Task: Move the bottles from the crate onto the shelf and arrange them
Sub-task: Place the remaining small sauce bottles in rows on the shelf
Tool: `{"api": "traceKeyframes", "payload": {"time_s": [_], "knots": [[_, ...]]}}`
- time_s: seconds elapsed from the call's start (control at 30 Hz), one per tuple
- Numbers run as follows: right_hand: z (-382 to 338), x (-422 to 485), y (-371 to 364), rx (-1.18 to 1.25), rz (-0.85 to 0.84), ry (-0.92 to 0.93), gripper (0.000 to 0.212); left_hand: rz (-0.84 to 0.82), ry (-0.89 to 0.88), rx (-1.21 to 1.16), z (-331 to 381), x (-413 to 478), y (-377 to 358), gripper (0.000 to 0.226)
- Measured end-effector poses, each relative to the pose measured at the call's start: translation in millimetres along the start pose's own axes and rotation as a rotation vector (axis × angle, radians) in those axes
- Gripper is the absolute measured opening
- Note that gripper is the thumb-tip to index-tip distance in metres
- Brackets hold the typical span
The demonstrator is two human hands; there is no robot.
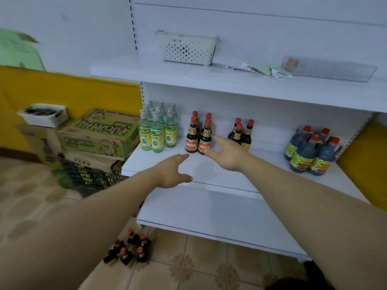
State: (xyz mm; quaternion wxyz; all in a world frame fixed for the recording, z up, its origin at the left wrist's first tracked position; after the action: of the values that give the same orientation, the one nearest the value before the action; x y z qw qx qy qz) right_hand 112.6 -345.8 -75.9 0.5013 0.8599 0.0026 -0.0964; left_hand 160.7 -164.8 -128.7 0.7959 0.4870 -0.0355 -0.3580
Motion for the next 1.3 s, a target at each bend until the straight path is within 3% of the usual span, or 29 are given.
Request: {"api": "traceKeyframes", "payload": {"time_s": [0.37, 0.67, 0.87, 1.13, 1.3], "knots": [[-161, 51, -149, -0.076, -0.224, 0.168, 0.073, -0.094, 0.280, 0.024, -200, -108, -6, 0.086], [-232, 128, -324, -0.036, -0.452, 0.058, 0.070, -0.251, 0.439, -0.138, -397, -124, -34, 0.082], [-181, 169, -418, -0.027, -0.565, -0.037, 0.062, -0.365, 0.485, -0.305, -455, -81, -117, 0.083], [-39, 245, -569, 0.120, -0.641, -0.123, 0.040, -0.399, 0.593, -0.423, -525, 28, -293, 0.087], [46, 281, -683, 0.220, -0.735, -0.160, 0.050, -0.367, 0.646, -0.550, -564, 96, -395, 0.087]]}}
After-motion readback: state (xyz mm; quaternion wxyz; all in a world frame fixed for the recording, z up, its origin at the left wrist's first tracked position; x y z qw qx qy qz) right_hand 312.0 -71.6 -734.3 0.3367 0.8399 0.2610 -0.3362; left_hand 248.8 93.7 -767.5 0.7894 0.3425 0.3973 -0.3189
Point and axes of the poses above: each hand's wrist, its own x-axis towards the middle knuckle, its own y-axis out of the back of the hand, z = x × y, the point moved 2 cm from there along x, towards the middle knuckle, and after that the axes turned 6 degrees about -z, right-handed, at the moved point
